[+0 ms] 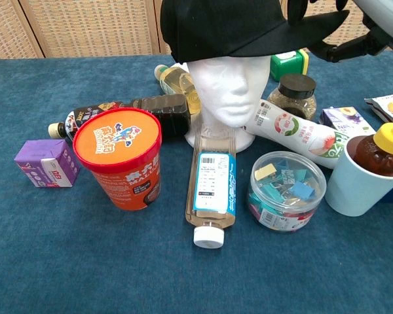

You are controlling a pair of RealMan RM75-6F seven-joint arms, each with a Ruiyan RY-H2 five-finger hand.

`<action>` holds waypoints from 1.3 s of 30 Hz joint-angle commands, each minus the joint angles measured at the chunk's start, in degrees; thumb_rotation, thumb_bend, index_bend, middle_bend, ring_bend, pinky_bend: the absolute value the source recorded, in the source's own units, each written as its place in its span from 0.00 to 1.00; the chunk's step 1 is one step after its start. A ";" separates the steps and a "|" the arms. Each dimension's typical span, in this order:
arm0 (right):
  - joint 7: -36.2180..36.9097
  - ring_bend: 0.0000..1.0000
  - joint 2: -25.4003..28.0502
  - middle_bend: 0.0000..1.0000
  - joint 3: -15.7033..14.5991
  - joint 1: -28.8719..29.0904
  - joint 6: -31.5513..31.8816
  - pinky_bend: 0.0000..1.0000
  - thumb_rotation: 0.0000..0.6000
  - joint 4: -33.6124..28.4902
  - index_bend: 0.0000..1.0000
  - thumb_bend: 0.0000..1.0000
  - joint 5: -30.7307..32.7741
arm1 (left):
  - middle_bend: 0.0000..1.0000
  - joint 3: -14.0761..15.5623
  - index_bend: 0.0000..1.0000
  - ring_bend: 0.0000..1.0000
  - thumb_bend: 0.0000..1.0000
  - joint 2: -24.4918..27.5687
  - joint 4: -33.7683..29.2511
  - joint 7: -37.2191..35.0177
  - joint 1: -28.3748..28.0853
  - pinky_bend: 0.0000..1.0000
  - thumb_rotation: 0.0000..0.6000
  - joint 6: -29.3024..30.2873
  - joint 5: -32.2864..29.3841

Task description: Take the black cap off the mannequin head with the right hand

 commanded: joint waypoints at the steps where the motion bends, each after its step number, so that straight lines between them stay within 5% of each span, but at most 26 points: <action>1: 1.56 0.50 -1.85 0.55 -0.24 1.25 2.48 0.59 1.00 3.88 0.55 0.50 -1.80 | 0.00 -0.01 0.16 0.00 0.12 0.00 -0.02 0.06 -0.02 0.06 1.00 -0.07 -0.04; 14: 5.46 0.65 -5.37 0.69 0.50 3.73 8.55 0.76 1.00 11.55 0.67 0.51 -3.31 | 0.00 0.05 0.16 0.00 0.13 -0.05 -0.27 0.59 -0.10 0.06 1.00 -0.30 0.05; 27: 3.97 0.68 -9.87 0.72 7.49 10.99 5.06 0.81 1.00 19.47 0.68 0.53 3.67 | 0.00 -0.12 0.16 0.00 0.12 0.32 -0.75 0.58 -0.54 0.06 1.00 -1.53 -0.97; 39: 2.04 0.68 -4.39 0.72 10.70 15.72 1.22 0.81 1.00 23.41 0.68 0.53 8.02 | 0.00 -0.18 0.16 0.00 0.12 0.65 -0.30 -0.67 -0.52 0.06 1.00 -1.64 -1.09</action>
